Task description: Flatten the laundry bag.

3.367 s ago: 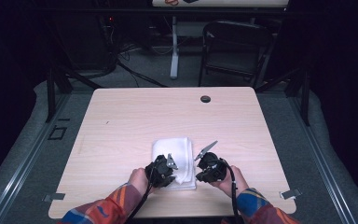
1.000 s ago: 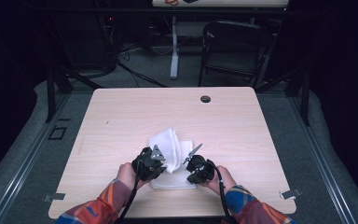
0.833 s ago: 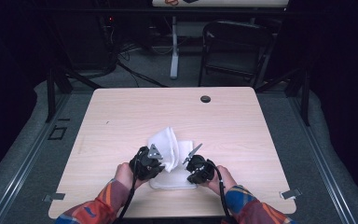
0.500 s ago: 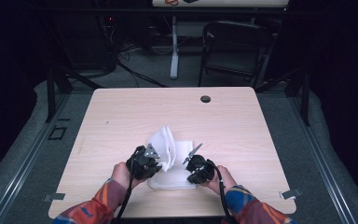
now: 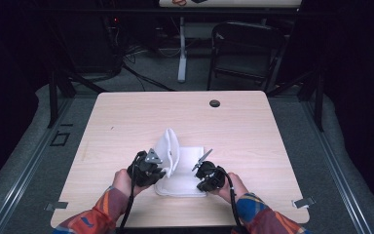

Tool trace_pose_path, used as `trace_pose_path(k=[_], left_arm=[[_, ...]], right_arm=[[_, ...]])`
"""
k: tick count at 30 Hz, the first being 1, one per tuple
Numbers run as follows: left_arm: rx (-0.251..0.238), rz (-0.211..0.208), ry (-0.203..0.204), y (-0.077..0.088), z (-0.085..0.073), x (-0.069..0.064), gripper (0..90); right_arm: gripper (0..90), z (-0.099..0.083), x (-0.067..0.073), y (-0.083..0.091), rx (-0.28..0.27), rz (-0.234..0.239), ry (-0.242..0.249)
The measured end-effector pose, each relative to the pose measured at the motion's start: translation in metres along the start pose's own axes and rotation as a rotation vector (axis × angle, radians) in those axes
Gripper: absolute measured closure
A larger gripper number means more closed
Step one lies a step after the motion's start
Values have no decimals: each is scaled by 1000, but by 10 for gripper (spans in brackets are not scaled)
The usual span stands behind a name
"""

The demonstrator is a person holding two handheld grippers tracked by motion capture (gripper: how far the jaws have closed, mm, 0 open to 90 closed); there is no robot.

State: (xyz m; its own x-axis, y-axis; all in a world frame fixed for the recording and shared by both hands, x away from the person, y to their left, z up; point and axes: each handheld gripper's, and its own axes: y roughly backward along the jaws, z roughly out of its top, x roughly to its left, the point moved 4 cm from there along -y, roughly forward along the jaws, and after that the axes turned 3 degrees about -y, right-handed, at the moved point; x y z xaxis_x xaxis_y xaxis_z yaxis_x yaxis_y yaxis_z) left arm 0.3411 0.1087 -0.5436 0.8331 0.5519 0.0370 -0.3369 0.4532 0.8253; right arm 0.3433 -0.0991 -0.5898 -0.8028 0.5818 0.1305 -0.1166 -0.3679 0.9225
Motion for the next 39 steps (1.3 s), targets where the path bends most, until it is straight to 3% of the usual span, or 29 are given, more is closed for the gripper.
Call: trace_pose_path(k=[20, 39], left_arm=[[18, 11, 51, 11, -17, 14, 829], [40, -18, 78, 14, -25, 19, 837]], right_arm=[[900, -4, -7, 3, 5, -24, -18], [900, -8, -12, 5, 13, -19, -19]])
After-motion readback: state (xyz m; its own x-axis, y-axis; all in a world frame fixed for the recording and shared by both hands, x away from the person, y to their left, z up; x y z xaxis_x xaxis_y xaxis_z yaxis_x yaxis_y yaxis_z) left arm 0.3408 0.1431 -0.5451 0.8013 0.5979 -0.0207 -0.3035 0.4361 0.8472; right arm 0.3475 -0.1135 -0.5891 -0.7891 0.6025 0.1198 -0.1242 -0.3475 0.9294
